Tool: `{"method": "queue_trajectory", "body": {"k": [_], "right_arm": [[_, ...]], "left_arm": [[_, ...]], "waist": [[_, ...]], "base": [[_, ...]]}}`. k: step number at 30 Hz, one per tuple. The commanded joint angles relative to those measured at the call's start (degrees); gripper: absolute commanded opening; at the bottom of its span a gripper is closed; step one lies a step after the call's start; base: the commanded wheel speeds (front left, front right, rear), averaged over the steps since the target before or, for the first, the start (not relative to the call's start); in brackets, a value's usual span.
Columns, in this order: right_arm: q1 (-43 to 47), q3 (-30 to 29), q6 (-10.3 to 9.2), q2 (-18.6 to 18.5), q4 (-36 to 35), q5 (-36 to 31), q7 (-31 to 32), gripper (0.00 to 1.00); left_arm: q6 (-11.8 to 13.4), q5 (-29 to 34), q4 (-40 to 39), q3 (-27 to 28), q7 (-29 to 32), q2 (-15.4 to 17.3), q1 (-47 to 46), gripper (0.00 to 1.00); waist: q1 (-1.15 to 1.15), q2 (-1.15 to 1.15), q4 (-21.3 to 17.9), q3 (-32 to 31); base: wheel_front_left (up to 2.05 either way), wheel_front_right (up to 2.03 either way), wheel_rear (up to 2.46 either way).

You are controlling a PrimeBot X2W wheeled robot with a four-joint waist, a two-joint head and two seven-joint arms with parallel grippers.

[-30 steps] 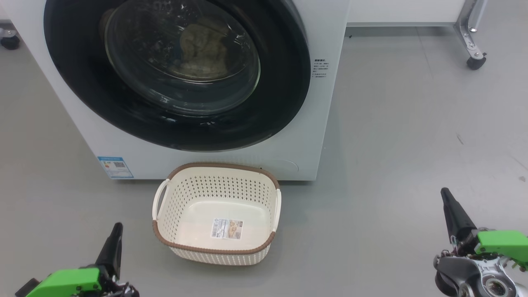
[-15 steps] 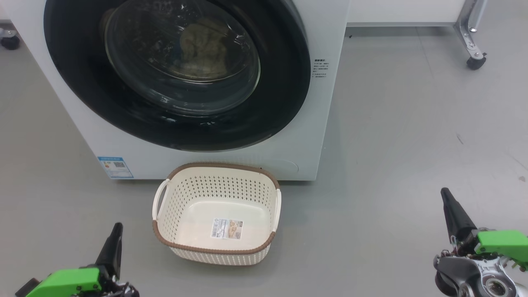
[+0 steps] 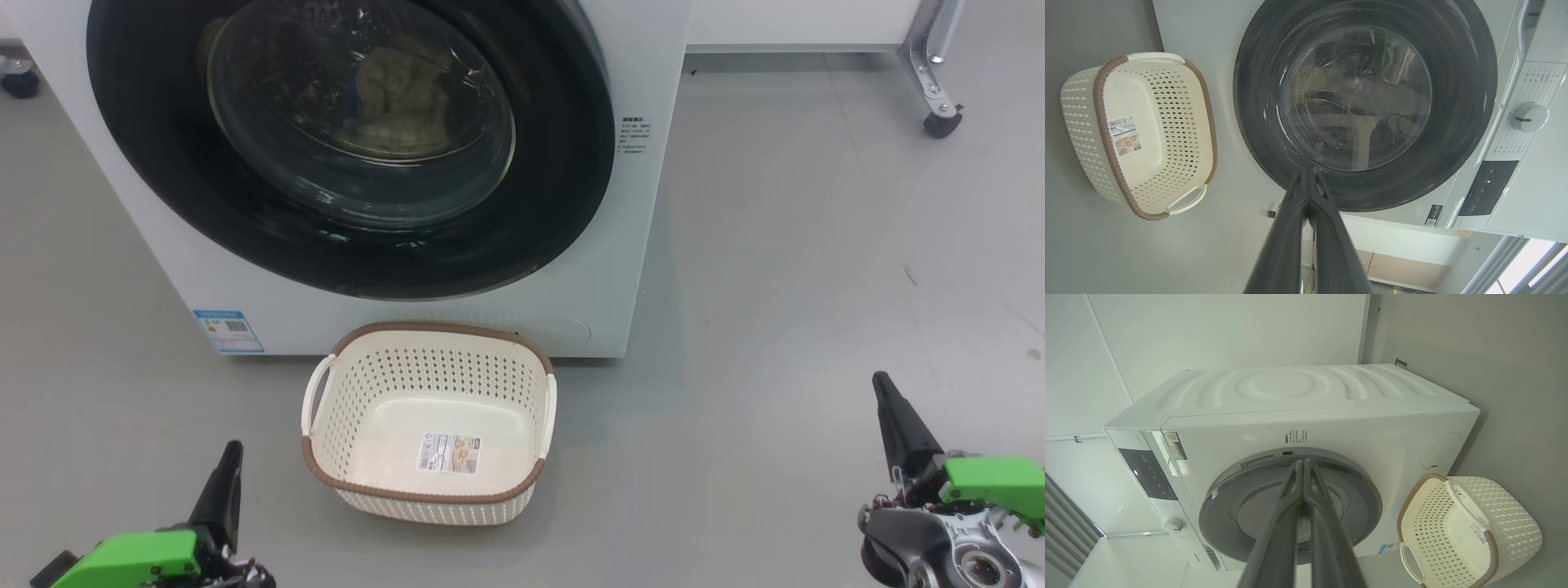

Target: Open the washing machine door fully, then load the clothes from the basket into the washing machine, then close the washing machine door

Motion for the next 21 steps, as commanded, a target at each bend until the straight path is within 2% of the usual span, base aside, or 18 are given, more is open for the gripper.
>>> {"method": "queue_trajectory", "body": {"k": [1, 21], "right_arm": [[-3.6, 1.2, -0.05, -1.3, -1.7, 0.4, 0.3, 0.00], [-3.6, 1.2, -0.05, -1.3, -1.7, 0.4, 0.3, 0.00]], "left_arm": [[-0.4, -0.1, -2.1, 2.3, 0.4, 0.5, -2.9, 0.00], [-0.4, 0.0, -2.1, 2.3, 0.5, 0.5, -2.9, 0.00]], "waist": [[0.00, 0.00, 0.0, 0.0], [0.00, 0.00, 0.0, 0.0]], "base": [[0.00, 0.00, 0.00], [0.00, 0.00, 0.00]]}}
